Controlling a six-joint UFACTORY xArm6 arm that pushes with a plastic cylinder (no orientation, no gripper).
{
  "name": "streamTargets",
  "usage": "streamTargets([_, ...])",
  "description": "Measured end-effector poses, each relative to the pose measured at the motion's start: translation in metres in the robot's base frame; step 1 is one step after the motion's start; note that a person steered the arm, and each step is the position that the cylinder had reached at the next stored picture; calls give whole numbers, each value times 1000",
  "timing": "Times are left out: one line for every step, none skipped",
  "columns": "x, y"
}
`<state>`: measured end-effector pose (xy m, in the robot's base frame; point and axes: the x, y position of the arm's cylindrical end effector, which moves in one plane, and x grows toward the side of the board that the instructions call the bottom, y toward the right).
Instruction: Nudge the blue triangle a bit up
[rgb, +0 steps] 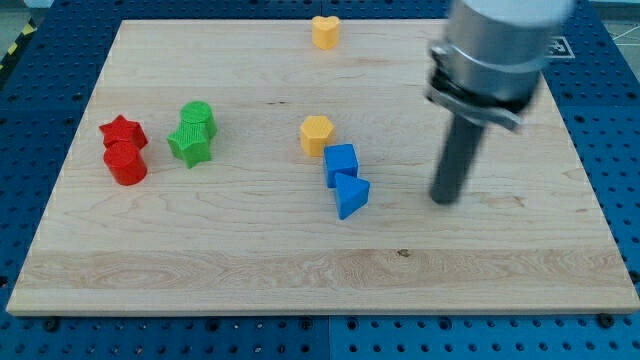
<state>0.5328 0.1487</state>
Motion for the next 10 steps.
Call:
streamTargets([74,2])
streamTargets([85,-22])
streamTargets([72,-56])
streamTargets([36,-80])
streamTargets([7,-90])
streamTargets([7,-90])
streamTargets([-15,-90])
streamTargets([-53,-95])
streamTargets([-78,-97])
streamTargets([-79,-100])
